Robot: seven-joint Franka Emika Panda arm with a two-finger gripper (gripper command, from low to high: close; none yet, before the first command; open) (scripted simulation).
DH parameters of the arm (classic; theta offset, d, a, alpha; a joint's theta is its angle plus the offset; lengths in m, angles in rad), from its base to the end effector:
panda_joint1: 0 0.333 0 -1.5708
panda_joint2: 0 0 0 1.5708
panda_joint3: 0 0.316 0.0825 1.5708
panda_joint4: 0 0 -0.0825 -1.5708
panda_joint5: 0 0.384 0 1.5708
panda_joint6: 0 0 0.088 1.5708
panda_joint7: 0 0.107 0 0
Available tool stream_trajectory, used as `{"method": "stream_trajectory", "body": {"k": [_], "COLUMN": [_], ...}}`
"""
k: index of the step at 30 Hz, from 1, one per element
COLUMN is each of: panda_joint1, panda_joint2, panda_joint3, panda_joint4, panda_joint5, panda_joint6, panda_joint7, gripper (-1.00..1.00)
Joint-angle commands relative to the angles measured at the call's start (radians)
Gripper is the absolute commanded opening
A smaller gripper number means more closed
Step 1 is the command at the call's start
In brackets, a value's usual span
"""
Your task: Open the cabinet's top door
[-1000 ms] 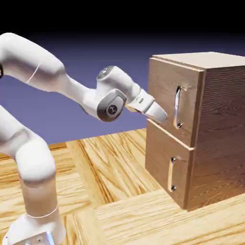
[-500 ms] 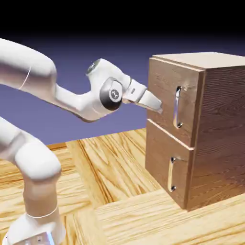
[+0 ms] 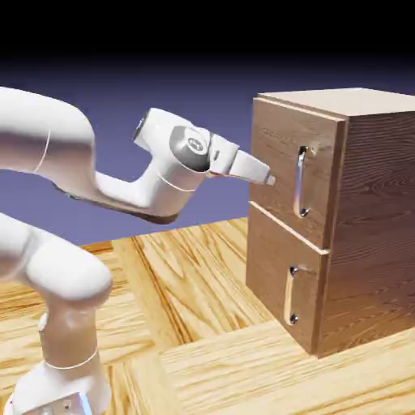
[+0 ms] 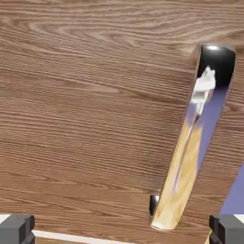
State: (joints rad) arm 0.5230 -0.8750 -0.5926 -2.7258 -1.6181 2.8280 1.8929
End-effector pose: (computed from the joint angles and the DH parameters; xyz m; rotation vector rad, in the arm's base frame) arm 0.3435 0.0126 0.5083 -2.2952 0.7853 -1.4604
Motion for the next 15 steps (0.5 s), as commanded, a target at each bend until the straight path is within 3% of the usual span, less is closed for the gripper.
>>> {"method": "stream_trajectory", "body": {"k": [1,15], "panda_joint1": [0.014,0.206], "panda_joint2": [-0.008,-0.123], "panda_joint3": [-0.016,-0.239], "panda_joint4": [0.002,0.034], "panda_joint5": [-0.044,-0.652], "panda_joint6": [-0.006,-0.084], "panda_joint7": [0.031,0.464], "gripper": [1.00,1.00]}}
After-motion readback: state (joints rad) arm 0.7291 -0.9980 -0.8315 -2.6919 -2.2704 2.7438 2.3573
